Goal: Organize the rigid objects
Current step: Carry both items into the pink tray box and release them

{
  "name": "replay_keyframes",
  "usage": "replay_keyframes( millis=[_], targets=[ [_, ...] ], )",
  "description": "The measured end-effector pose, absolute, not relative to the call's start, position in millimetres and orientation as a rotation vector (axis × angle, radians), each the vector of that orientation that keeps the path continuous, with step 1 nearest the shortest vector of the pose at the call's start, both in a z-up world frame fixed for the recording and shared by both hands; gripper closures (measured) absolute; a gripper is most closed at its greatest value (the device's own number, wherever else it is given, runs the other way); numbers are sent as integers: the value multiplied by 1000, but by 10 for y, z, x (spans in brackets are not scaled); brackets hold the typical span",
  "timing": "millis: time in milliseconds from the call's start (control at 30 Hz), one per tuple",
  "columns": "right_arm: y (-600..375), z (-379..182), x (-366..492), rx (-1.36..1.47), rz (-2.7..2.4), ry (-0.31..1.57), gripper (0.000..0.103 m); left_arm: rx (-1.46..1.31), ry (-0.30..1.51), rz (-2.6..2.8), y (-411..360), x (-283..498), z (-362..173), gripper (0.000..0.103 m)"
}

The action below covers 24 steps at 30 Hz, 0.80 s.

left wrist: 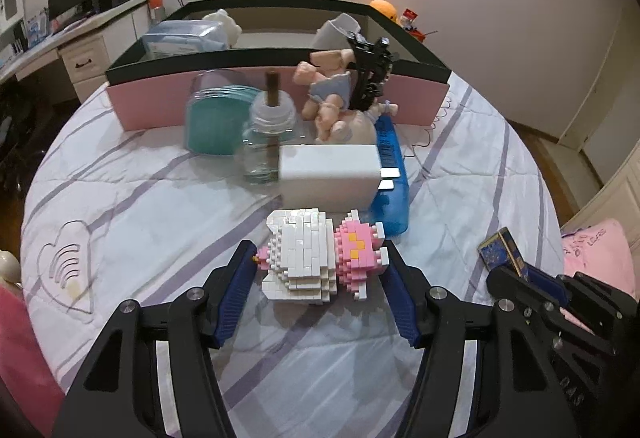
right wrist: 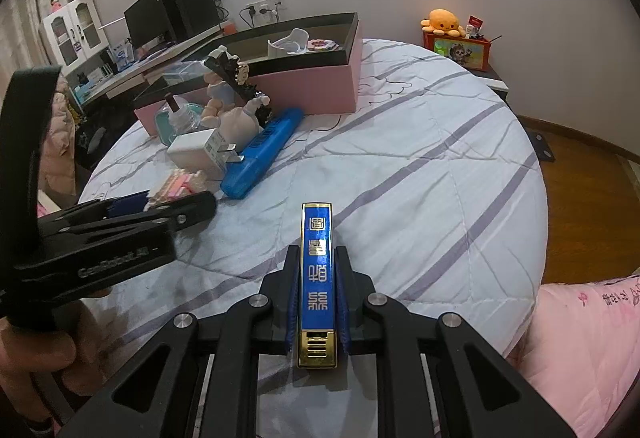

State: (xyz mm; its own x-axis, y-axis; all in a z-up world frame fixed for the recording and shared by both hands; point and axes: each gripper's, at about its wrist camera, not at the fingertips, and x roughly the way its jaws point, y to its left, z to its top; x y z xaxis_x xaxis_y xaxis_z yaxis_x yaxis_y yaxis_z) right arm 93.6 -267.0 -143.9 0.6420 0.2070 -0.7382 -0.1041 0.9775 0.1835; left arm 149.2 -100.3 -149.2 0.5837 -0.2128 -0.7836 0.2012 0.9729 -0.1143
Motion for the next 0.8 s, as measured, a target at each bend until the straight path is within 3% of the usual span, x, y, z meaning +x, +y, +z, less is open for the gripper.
replay_keyframes(
  millis=[400, 800],
  targets=[
    [-2413, -1168, 927, 103, 224, 820, 88, -22, 846, -226, -602, 1377, -1200, 40],
    [-2138, -514, 1329, 41, 298, 702, 87, -30, 698, -226, -353, 1710, -603, 40]
  ],
)
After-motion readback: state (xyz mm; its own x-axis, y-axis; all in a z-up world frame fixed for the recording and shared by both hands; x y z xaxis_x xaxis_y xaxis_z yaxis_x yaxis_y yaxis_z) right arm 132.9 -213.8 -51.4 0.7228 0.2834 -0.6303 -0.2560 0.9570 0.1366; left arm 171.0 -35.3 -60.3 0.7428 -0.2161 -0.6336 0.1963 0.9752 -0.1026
